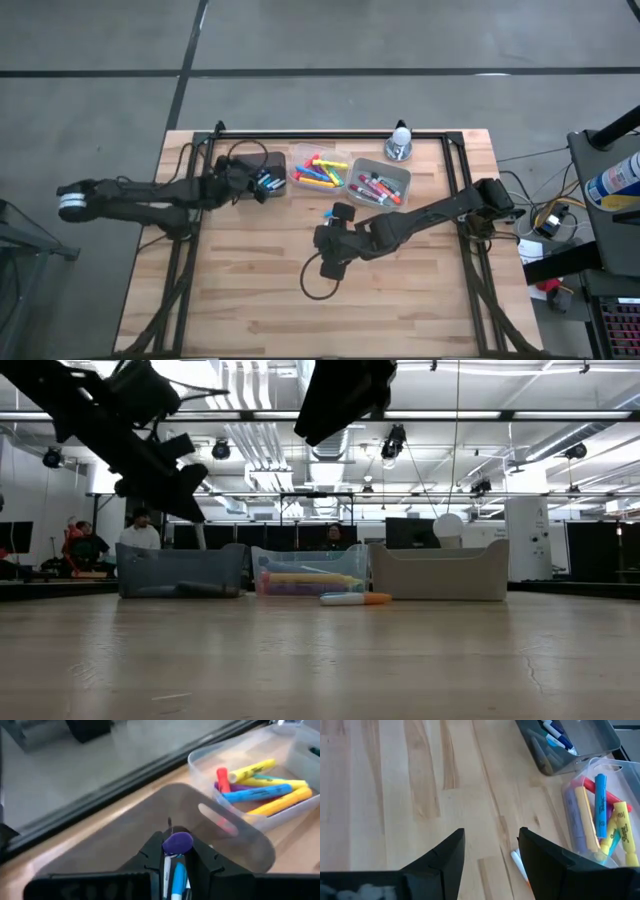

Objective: Pick & Place Markers
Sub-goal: Put the blue mini marker into the black bin, then put the orange mini marker into the black bin

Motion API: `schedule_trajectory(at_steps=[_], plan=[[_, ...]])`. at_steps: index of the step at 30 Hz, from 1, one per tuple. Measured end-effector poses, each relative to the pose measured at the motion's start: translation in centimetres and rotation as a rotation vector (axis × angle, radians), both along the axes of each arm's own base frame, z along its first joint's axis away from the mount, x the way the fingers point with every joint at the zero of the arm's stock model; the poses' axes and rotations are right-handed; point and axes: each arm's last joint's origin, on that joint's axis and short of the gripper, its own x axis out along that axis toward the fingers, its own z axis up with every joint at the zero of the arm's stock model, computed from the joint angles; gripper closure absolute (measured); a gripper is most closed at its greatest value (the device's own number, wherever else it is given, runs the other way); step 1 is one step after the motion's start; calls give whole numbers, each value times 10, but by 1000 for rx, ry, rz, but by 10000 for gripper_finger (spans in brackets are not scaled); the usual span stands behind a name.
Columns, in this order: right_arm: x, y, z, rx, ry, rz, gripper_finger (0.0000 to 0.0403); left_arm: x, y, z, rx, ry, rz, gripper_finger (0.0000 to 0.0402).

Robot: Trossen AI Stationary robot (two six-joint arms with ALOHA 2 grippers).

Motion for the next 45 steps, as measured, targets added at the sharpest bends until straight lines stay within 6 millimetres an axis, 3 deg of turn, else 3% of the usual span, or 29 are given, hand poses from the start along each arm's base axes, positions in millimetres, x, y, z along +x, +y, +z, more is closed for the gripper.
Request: schedule_trajectory(at_steps=[8, 14, 24, 34, 39, 45], plan=[[0, 0, 0, 0, 0, 0, 230, -5, 18, -9, -212, -33, -17, 353], [0, 0, -1, -4, 5, 4, 232, -7, 22, -14, -250, -18, 12, 345], [-2, -2, -7, -13, 25, 5, 232, -5, 21, -12, -263, -27, -21, 235], [-9, -6, -33, -156, 158, 161, 232, 8, 6, 15, -340, -238, -385, 219], [-19, -12, -58, -241, 278, 257, 232, 15, -14, 33, -360, -383, -671, 219], [-24, -22, -85, -214, 272, 245, 232, 20, -44, 51, -318, -502, -896, 218]])
